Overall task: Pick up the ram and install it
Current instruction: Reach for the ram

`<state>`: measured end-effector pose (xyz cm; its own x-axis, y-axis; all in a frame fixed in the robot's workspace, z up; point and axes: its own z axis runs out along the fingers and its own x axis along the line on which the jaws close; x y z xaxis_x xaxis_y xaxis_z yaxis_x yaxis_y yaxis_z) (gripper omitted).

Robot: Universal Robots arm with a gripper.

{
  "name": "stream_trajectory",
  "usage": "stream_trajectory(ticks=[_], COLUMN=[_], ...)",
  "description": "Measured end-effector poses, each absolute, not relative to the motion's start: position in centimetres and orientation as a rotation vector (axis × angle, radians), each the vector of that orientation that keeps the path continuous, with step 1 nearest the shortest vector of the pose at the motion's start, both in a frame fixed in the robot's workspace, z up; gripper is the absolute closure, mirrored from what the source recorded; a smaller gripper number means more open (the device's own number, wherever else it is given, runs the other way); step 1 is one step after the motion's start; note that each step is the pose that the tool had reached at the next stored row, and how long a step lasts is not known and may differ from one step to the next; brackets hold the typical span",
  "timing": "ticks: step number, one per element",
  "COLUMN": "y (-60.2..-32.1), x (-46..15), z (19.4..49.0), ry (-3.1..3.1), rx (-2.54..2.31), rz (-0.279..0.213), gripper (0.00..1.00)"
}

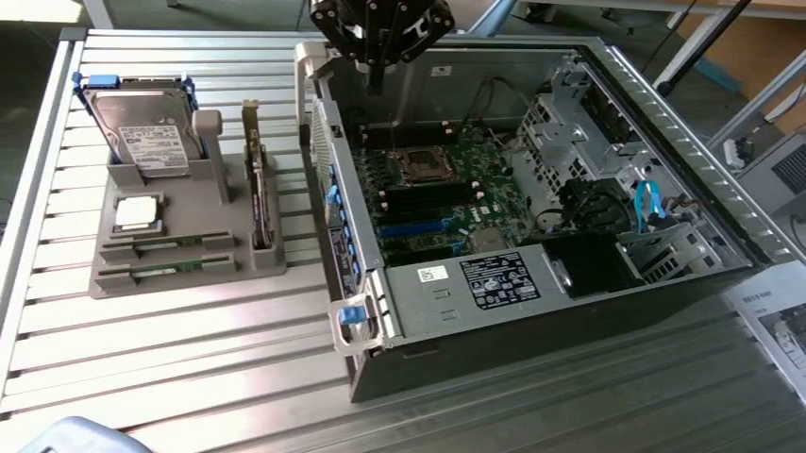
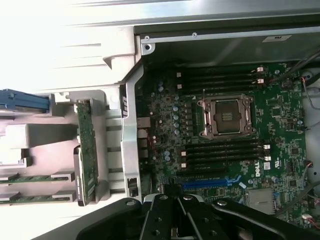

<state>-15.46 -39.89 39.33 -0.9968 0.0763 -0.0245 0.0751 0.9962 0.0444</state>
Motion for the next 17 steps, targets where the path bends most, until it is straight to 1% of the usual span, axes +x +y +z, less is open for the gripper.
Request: stream_trajectory(ticks=[17], y=[-39.9], x=[-18.0], z=[39.3], ry=[3.113], rx=[0.118], rz=[0.068], gripper=[0.9])
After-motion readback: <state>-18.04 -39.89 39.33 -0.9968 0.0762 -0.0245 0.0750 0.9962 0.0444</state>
